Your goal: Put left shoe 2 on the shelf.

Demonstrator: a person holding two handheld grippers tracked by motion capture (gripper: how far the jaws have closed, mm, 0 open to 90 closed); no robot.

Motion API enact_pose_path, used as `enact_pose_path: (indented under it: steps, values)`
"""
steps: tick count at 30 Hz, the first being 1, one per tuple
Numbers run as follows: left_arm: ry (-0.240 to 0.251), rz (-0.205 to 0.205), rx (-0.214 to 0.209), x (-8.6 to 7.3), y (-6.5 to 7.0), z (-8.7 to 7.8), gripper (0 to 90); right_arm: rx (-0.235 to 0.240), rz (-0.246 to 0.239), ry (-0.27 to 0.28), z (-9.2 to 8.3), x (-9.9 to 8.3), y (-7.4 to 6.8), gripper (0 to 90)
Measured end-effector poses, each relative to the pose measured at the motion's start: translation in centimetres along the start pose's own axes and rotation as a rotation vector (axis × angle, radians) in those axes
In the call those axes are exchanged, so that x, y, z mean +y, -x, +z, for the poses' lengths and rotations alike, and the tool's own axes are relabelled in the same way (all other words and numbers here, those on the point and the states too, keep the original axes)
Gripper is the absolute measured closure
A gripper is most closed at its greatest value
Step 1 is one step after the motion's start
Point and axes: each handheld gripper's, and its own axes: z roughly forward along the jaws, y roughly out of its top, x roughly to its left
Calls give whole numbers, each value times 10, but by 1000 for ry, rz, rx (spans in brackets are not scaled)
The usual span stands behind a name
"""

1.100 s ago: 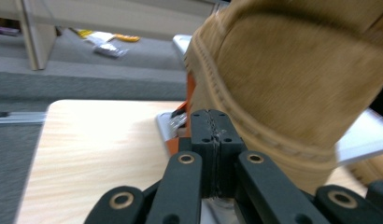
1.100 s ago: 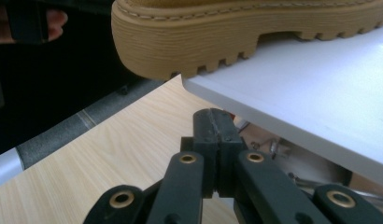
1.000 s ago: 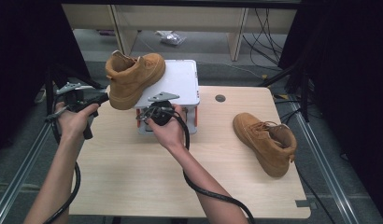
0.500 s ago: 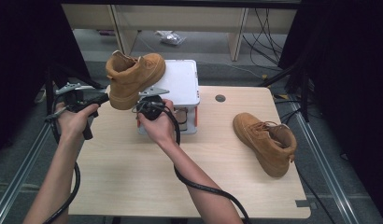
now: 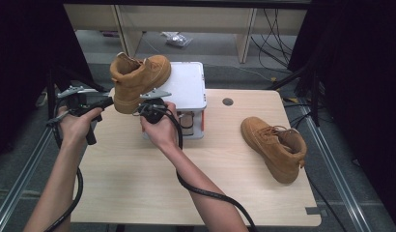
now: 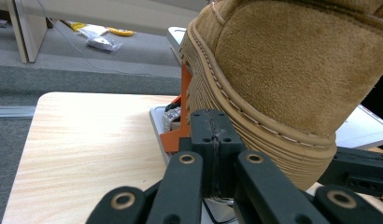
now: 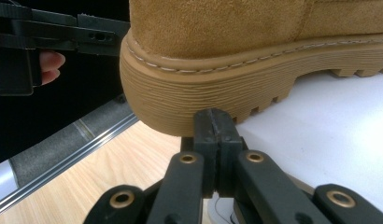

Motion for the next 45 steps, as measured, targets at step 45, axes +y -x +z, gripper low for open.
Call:
enact_pose_path:
  steps: [45]
  values:
    - [-16,-23,-86,-2,38,20,896,-69,90,12,-23,0,37,900]
